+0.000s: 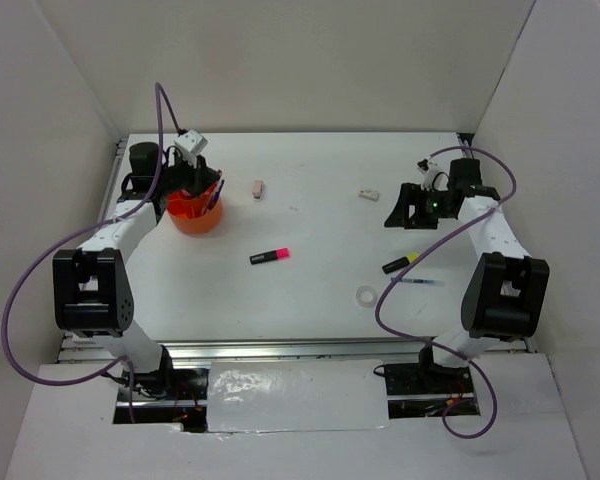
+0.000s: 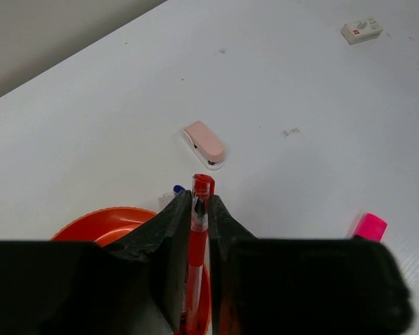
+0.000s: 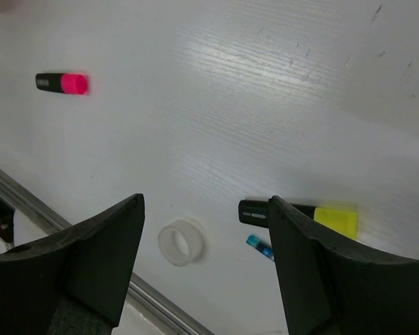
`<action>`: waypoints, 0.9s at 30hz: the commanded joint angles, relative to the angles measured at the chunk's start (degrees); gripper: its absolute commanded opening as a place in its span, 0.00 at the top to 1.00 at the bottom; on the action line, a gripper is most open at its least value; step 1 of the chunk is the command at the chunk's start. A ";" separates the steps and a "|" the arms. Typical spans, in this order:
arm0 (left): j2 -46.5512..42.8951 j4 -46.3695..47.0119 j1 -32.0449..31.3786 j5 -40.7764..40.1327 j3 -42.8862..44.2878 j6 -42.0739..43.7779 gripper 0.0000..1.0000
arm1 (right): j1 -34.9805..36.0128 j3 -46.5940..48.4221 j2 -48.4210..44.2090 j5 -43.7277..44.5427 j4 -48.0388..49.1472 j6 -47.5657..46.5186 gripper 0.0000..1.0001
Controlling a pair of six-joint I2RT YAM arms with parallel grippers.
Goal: Sort the stationery into containers
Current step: Place the pen in the storage box.
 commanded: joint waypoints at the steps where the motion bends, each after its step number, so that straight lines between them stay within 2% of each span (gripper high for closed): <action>1: 0.28 2.86 -0.20 0.79 -0.10 1.90 0.69 | 0.36 1.73 0.15 3.82 -3.50 -5.63 0.22; 4: -0.07 2.77 -0.20 0.52 -0.01 1.46 0.60 | -0.08 1.64 0.42 5.76 -5.87 -8.28 0.21; 5: -0.24 2.51 -0.11 0.35 -0.01 1.46 0.52 | -0.34 1.47 0.50 6.02 -6.49 -9.85 0.21; 7: -0.77 2.50 -0.11 -0.26 0.34 0.59 0.42 | -1.22 1.29 0.50 6.81 -7.81 -12.05 0.20; 8: -1.03 2.16 -0.20 -0.36 0.51 0.41 0.41 | -1.49 1.29 0.42 7.08 -8.42 -13.11 0.20; 12: -3.49 -0.65 -0.46 -0.71 2.01 -1.00 0.41 | -3.24 0.85 -0.20 9.80 -13.51 -20.22 0.23; 13: -3.84 -2.14 -0.46 -0.53 5.23 -1.00 0.41 | -3.59 0.85 -0.37 10.85 -14.57 -24.24 0.25; 18: -4.98 -17.70 -6.60 -0.44 13.61 3.30 0.44 | -5.88 1.12 -0.20 19.02 -19.85 -34.29 0.36; 23: -7.80 -18.41 -11.88 -1.68 11.24 4.01 0.44 | -4.83 -1.34 0.59 23.51 -19.24 -41.59 0.43; 27: -8.15 -18.94 -12.59 -1.41 10.36 2.35 0.44 | -1.07 -6.59 0.33 26.67 -16.35 -45.19 0.45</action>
